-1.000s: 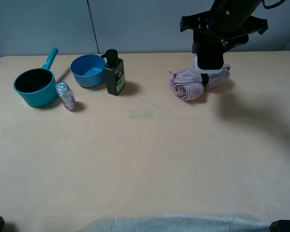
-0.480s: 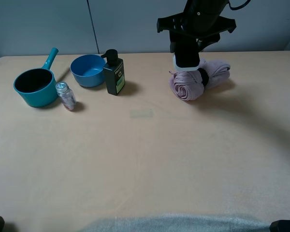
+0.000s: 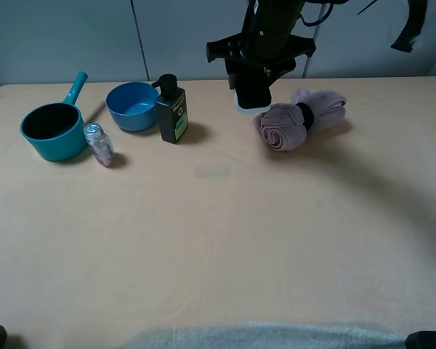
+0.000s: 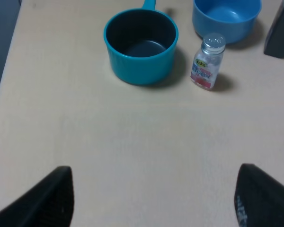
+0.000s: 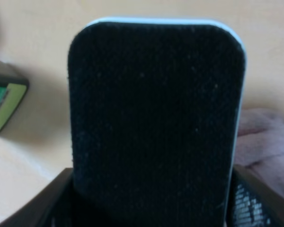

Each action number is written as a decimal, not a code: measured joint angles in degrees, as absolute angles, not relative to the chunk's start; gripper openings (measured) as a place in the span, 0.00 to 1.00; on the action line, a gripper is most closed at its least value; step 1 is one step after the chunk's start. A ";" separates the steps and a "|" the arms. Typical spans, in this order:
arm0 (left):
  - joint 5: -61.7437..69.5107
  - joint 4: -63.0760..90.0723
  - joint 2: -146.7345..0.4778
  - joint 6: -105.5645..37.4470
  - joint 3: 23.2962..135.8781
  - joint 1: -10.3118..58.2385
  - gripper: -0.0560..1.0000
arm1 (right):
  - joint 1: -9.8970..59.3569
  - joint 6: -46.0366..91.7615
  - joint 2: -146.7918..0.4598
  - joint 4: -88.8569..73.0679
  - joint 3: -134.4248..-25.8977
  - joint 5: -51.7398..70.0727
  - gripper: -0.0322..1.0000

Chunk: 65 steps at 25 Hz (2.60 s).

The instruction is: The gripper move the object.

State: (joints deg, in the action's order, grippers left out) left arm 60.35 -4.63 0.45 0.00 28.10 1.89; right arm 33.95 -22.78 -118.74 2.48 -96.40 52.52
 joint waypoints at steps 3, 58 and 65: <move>60.35 -4.58 0.45 0.00 28.10 1.89 0.78 | 34.23 -22.44 -120.45 2.33 -97.43 52.60 0.48; 60.33 -4.58 0.45 0.00 28.10 1.89 0.78 | 35.09 -15.61 -133.04 -0.45 -98.73 49.38 0.48; 60.33 -4.58 0.45 0.00 28.10 1.89 0.78 | 35.09 -15.47 -133.43 -0.76 -98.73 49.33 0.48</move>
